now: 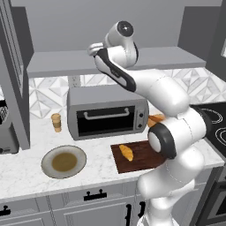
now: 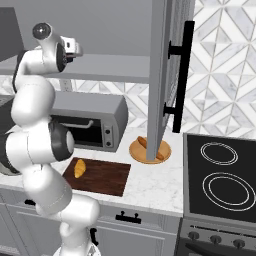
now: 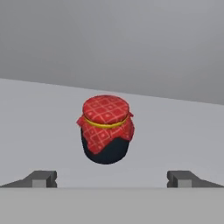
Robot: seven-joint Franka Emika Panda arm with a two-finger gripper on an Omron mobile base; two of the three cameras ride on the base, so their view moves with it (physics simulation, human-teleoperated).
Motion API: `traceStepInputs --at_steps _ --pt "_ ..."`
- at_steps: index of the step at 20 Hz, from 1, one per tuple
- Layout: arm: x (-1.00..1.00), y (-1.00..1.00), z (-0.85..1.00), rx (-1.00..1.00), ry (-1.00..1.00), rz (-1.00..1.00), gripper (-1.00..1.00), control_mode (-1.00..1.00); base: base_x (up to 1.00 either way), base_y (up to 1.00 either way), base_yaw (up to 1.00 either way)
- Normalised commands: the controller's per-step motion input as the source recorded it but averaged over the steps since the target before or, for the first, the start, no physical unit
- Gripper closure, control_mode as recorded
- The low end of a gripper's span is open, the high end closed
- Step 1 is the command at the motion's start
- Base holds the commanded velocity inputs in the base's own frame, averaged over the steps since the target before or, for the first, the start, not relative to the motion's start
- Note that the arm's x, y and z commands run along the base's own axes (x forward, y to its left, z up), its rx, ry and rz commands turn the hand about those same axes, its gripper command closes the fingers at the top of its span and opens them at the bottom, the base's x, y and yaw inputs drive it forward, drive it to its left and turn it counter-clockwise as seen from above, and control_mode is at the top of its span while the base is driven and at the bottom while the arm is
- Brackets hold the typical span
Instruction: From the different types of pastries on the counter, select a croissant and place it on the cutting board. Then retrieve a jar of jam from the cabinet and place it alongside the croissant on the cutting board.
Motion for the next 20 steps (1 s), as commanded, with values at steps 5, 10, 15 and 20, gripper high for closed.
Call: traceStepInputs --at_steps 5,10,15,20 --pt "0.23 0.00 0.00 0.00 0.00 0.00 -1.00 -1.00 0.00 0.00 0.00" --pt "0.21 0.00 0.00 0.00 0.00 0.00 -1.00 -1.00 0.00 0.00 0.00" --pt "0.16 0.06 -0.05 0.00 0.00 0.00 -1.00 -1.00 0.00 0.00 0.00" --pt "0.01 0.31 -0.09 0.00 0.00 0.00 -1.00 -1.00 0.00 0.00 0.00"
